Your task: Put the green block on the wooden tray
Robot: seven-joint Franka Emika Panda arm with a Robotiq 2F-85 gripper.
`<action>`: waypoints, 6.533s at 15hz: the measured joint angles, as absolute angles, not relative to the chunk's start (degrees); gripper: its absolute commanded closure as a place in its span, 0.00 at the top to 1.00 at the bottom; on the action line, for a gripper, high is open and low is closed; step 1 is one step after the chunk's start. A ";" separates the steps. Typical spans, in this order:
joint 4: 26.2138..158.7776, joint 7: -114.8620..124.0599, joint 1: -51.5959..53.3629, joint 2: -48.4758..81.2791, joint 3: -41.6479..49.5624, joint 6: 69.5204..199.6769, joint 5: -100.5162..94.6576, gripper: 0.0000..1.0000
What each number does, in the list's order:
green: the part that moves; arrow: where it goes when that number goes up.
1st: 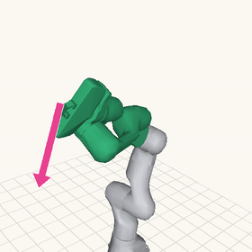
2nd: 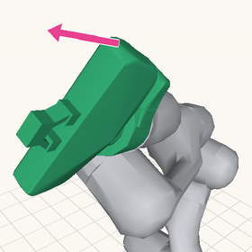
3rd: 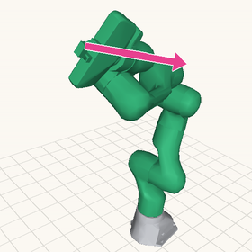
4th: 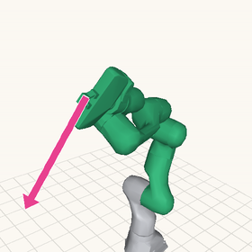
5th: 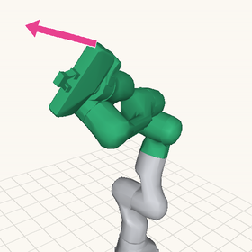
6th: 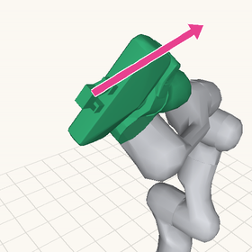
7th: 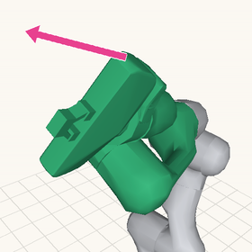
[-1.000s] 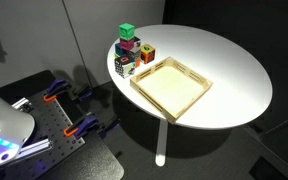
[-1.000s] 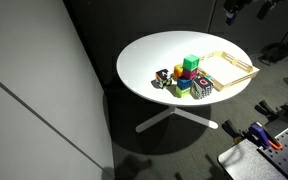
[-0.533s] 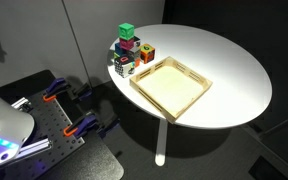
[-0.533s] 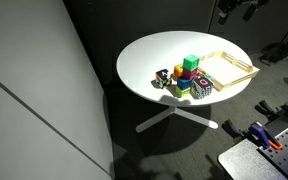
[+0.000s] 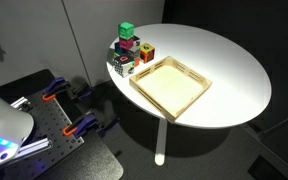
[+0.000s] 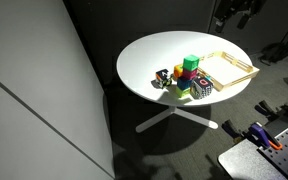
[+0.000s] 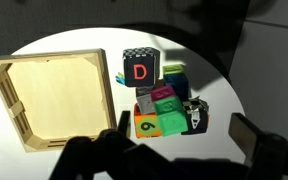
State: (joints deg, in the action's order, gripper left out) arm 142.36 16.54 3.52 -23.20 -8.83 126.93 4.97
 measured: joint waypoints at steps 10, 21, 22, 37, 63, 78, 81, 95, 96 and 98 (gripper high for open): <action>142.06 16.58 3.49 -22.51 -8.50 126.95 4.97 1.00; 137.54 15.24 3.26 -13.63 -7.55 128.68 4.31 1.00; 137.00 15.12 3.25 -12.61 -7.37 128.68 3.89 1.00; 130.27 15.38 4.01 1.14 -6.98 131.11 -4.75 1.00; 125.25 23.53 7.39 9.96 -5.86 132.90 -10.67 1.00; 120.93 23.57 10.46 14.11 -5.33 132.90 -10.69 1.00; 120.82 23.60 10.64 14.70 -4.83 132.90 -10.74 0.83; 120.56 26.00 10.35 14.67 -1.61 132.72 -11.84 0.31; 120.86 26.00 10.02 14.24 -1.15 132.67 -11.81 0.31; 122.03 26.00 9.06 13.09 -0.27 132.59 -11.80 0.31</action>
